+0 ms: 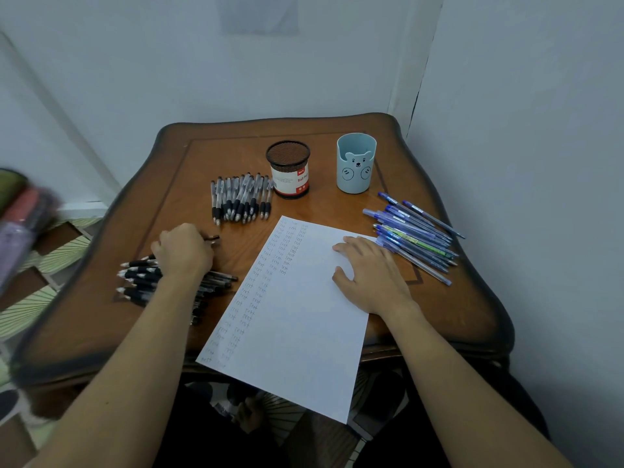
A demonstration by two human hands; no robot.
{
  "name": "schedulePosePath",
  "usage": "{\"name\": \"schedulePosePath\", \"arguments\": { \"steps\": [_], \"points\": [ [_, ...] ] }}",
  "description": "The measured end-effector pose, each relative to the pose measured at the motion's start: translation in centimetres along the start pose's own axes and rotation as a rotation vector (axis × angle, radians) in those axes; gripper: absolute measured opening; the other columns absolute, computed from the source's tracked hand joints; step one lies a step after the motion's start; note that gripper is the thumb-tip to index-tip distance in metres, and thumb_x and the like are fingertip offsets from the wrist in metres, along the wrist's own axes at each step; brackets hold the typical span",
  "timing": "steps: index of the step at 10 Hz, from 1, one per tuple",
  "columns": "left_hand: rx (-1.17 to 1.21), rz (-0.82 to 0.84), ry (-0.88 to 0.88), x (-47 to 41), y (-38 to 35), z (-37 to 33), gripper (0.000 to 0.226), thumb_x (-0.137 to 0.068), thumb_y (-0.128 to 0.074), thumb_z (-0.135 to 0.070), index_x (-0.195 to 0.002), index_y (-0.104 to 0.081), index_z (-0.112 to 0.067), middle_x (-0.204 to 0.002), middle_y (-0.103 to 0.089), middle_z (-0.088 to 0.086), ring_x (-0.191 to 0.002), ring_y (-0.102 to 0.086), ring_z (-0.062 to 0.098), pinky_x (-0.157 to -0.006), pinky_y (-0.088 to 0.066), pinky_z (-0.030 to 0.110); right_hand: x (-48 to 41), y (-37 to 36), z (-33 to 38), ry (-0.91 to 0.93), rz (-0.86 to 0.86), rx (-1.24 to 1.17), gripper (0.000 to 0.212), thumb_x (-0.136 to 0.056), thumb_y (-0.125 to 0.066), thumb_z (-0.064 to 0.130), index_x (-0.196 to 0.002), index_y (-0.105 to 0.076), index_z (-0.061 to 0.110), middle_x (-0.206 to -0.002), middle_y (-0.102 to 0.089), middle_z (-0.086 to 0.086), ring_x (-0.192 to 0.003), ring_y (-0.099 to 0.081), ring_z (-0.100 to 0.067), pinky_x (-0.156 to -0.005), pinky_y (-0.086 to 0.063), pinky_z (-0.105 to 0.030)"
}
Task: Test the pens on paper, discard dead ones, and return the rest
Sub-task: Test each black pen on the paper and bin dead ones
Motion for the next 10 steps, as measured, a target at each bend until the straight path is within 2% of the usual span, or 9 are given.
{"name": "schedulePosePath", "arguments": {
  "steps": [2, 3, 4, 5, 6, 7, 8, 9, 10],
  "points": [
    [0.422, -0.244, -0.304, 1.7, 1.6, -2.5, 0.020, -0.103, -0.053, -0.025, -0.119, -0.060, -0.014, -0.115, -0.069, 0.008, -0.121, -0.057, 0.031, -0.121, -0.016, 0.050, 0.0, 0.1, 0.1, -0.003, 0.013, -0.004, 0.049, -0.100, -0.045, 0.046, -0.147, -0.042, 0.032, -0.157, -0.036, 0.007, -0.147, -0.026, -0.012, -0.121, -0.016, -0.037],
    [0.579, -0.348, -0.497, 3.6, 2.1, -4.4, 0.017, -0.104, -0.050, -0.021, -0.121, -0.053, -0.019, -0.098, -0.065, 0.007, -0.089, -0.063, 0.028, -0.091, -0.049, 0.049, 0.0, 0.1, 0.1, -0.003, 0.015, 0.001, 0.049, -0.100, -0.045, 0.045, -0.147, -0.042, 0.031, -0.157, -0.035, 0.007, -0.147, -0.026, -0.012, -0.121, -0.016, -0.037],
    [0.647, -0.333, -0.511, 5.5, 2.5, -6.2, 0.023, -0.107, -0.042, -0.036, -0.118, -0.054, -0.020, -0.096, -0.057, -0.003, -0.079, -0.057, 0.017, -0.062, -0.039, 0.027, 0.1, 0.1, 0.1, -0.003, 0.013, -0.006, 0.049, -0.100, -0.045, 0.045, -0.147, -0.042, 0.031, -0.157, -0.036, 0.007, -0.147, -0.026, -0.012, -0.121, -0.016, -0.037],
    [0.660, -0.261, -0.515, 7.0, 2.8, -7.7, 0.051, -0.099, -0.034, -0.059, -0.068, -0.051, -0.022, -0.062, -0.048, -0.010, -0.054, -0.043, 0.009, -0.053, -0.024, 0.022, 0.1, 0.1, 0.1, -0.003, 0.010, -0.006, 0.049, -0.099, -0.045, 0.045, -0.147, -0.042, 0.031, -0.157, -0.036, 0.006, -0.147, -0.026, -0.012, -0.121, -0.015, -0.037],
    [0.661, -0.191, -0.444, 7.5, 2.8, -8.1, 0.050, -0.090, -0.045, -0.050, -0.049, -0.034, -0.023, -0.044, -0.035, -0.011, -0.045, -0.033, 0.008, -0.054, -0.023, 0.024, 0.1, 0.1, 0.0, -0.006, 0.009, -0.004, 0.049, -0.099, -0.045, 0.044, -0.147, -0.043, 0.031, -0.157, -0.036, 0.007, -0.147, -0.025, -0.012, -0.121, -0.015, -0.036],
    [0.792, -0.110, -0.408, 7.3, 2.3, -8.1, 0.045, -0.086, -0.048, -0.039, -0.049, -0.030, -0.021, -0.043, -0.031, -0.009, -0.045, -0.029, 0.012, -0.054, -0.027, 0.030, 0.1, 0.2, 0.1, -0.006, 0.002, -0.008, 0.049, -0.099, -0.046, 0.044, -0.146, -0.044, 0.031, -0.157, -0.037, 0.006, -0.147, -0.026, -0.013, -0.121, -0.016, -0.038],
    [0.829, -0.006, -0.432, 7.1, 2.1, -8.2, 0.067, -0.089, -0.050, -0.068, -0.053, -0.032, -0.015, -0.046, -0.035, -0.004, -0.047, -0.034, 0.014, -0.052, -0.030, 0.037, 0.1, 0.1, 0.1, -0.006, 0.001, -0.009, 0.049, -0.099, -0.046, 0.045, -0.146, -0.044, 0.031, -0.156, -0.037, 0.006, -0.146, -0.027, -0.013, -0.121, -0.017, -0.039],
    [0.854, -0.001, -0.419, 7.0, 2.3, -8.1, 0.076, -0.088, -0.047, -0.070, -0.050, -0.037, -0.005, -0.045, -0.040, 0.012, -0.044, -0.033, 0.016, -0.051, -0.031, 0.036, 0.0, 0.1, 0.1, -0.004, 0.001, -0.010, 0.049, -0.099, -0.046, 0.045, -0.146, -0.044, 0.031, -0.156, -0.038, 0.006, -0.146, -0.027, -0.013, -0.121, -0.017, -0.038],
    [0.873, -0.012, -0.378, 7.0, 2.2, -8.0, 0.061, -0.088, -0.049, -0.053, -0.043, -0.034, -0.014, -0.039, -0.030, -0.005, -0.039, -0.025, 0.012, -0.053, -0.041, 0.040, 0.0, 0.1, 0.0, -0.002, 0.003, -0.007, 0.049, -0.099, -0.046, 0.045, -0.146, -0.043, 0.031, -0.156, -0.037, 0.006, -0.146, -0.027, -0.013, -0.121, -0.017, -0.038]
  ]
}}
Point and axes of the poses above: each hand's wrist, its own x-axis away from the middle knuckle, its own y-axis out of the back of the hand, z = x × y, the point moved 6 cm from there along -x, towards the middle knuckle
